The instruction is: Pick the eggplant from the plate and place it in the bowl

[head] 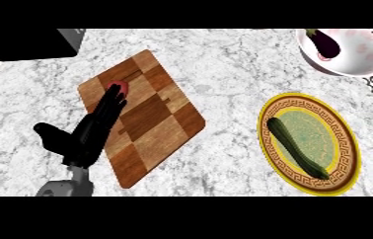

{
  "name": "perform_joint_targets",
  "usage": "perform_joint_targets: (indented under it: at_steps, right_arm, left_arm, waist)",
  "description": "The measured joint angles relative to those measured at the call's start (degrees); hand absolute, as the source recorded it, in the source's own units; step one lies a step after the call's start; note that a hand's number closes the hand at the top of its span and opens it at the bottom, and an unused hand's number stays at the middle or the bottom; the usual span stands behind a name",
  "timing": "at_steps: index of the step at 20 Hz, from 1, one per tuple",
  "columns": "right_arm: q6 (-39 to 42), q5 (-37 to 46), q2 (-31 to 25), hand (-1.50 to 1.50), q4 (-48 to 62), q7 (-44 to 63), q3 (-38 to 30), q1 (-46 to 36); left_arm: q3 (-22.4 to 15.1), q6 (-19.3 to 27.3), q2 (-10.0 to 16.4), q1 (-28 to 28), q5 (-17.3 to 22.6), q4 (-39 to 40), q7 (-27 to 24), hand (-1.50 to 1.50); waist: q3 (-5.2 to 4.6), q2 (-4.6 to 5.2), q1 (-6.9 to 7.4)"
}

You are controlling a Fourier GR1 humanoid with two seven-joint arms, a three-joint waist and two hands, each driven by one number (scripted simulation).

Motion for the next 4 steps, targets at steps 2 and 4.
perform_joint_targets:
  at_steps: [2, 4]
  right_arm:
    - [0.2, -0.7, 1.4, 1.5, -1.8, -0.7, 0.5, 4.6]
    - [0.2, -0.8, 3.2, 1.5, -3.9, -1.5, 2.0, 9.1]
  left_arm:
    - [0.2, 0.2, 0.0, 0.4, -0.1, -0.1, -0.2, 0.0]
    - [0.3, 0.5, -0.1, 0.9, -0.3, 0.0, -0.4, 0.0]
  waist:
    - [0.01, -0.13, -0.76]
    - [0.02, -0.2, -1.33]
